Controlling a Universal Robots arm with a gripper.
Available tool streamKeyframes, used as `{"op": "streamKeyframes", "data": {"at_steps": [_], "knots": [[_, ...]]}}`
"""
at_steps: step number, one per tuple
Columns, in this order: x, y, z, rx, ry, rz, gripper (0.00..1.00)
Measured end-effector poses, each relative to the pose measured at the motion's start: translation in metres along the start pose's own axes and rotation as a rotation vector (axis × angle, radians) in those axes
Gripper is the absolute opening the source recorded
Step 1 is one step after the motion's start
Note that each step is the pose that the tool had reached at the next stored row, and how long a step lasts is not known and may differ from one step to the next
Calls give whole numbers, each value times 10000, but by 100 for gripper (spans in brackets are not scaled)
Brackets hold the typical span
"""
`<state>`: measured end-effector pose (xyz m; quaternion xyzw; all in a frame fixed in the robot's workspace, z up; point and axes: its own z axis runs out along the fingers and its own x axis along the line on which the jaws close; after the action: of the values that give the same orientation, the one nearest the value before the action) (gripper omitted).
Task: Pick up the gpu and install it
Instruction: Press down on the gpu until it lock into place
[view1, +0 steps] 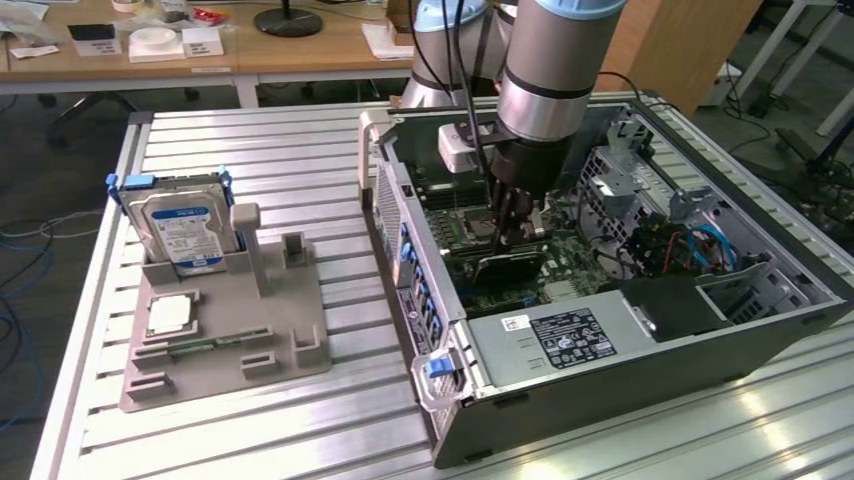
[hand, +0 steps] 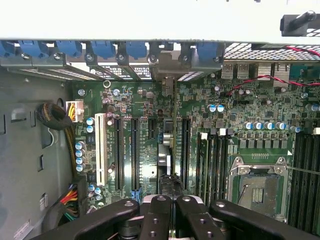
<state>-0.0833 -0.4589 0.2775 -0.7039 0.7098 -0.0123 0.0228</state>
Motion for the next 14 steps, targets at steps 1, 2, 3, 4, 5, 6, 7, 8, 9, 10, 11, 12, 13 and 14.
{"op": "streamKeyframes", "data": {"at_steps": [1,2,3,4,5,6,7,8,9,10,11,12,13,14], "knots": [[0,2,-1,-30,1,-1,11],[0,3,-1,-98,1,0,11],[-1,3,-1,-237,3,2,11],[-1,3,1,-355,3,5,11],[-1,4,2,-510,5,8,11],[-1,4,3,-695,6,11,11],[-1,3,2,-771,11,11,11],[-1,3,2,-771,11,11,11],[-1,4,2,-772,12,12,11],[-1,6,3,-772,11,11,11],[-2,11,6,-772,10,-24,11],[-2,13,9,-773,9,-106,11],[-4,13,11,-775,8,-208,11],[-5,14,13,-777,8,-304,11]]}}
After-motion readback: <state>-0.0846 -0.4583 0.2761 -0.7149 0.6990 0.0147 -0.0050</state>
